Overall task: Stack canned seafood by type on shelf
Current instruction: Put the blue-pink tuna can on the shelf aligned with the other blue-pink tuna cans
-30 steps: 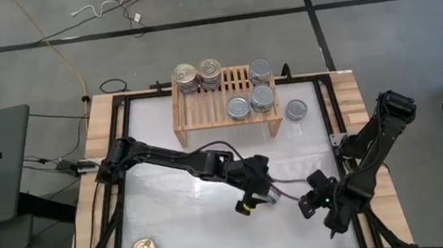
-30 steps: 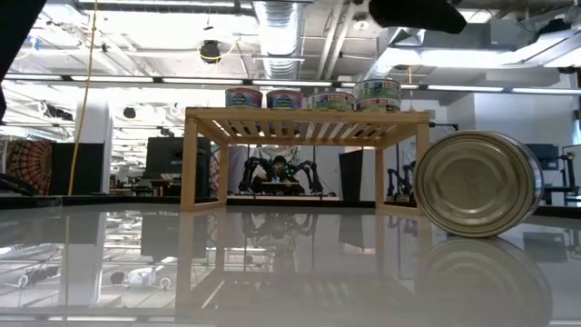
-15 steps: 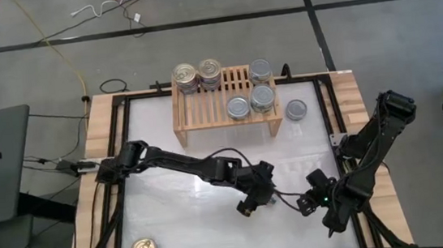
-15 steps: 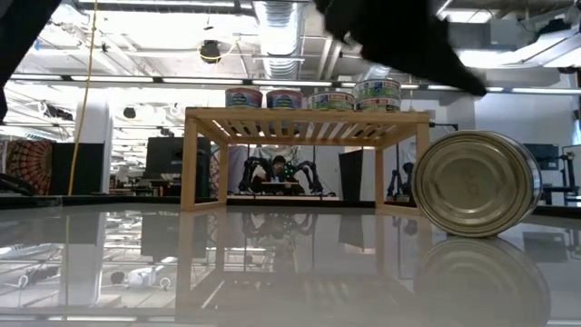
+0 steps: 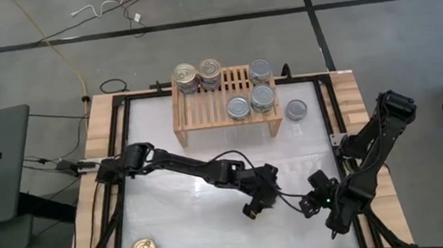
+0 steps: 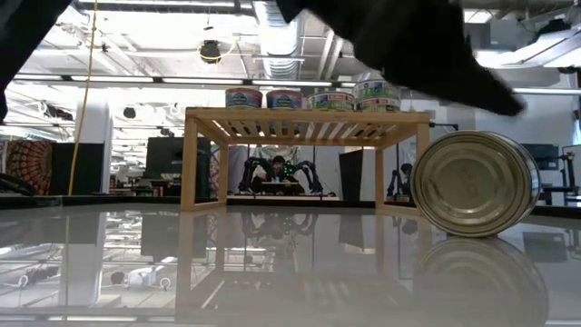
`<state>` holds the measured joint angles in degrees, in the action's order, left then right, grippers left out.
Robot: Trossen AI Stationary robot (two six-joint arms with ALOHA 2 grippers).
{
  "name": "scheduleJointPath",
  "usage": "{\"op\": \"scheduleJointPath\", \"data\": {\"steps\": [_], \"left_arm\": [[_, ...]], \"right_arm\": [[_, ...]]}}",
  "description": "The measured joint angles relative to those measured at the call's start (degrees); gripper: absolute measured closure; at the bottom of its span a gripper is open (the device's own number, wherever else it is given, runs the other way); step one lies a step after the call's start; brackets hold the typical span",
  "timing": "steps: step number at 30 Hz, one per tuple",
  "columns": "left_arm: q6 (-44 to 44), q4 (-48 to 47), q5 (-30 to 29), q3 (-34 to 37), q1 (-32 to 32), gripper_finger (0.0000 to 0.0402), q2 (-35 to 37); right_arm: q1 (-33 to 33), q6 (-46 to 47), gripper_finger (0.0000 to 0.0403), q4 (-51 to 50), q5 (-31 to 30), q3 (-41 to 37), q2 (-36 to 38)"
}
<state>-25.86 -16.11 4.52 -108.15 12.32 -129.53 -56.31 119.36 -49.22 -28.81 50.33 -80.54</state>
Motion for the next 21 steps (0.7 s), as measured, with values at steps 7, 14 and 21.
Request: {"op": "scheduleJointPath", "data": {"steps": [7,14,21], "left_arm": [[-5.99,-2.32,-2.69,0.10,-0.20,0.0113,-3.09],[-10.42,-2.48,-12.69,-0.01,0.77,0.0203,-3.68],[-9.47,-11.74,-21.30,-3.73,0.78,0.0230,-0.18]], "right_arm": [[-0.74,0.44,0.0372,0.26,0.06,0.00,-0.02],[-1.88,0.82,0.0372,0.50,0.08,0.00,-0.04],[-2.14,0.30,0.0372,-0.38,0.10,0.00,-0.04]]}}
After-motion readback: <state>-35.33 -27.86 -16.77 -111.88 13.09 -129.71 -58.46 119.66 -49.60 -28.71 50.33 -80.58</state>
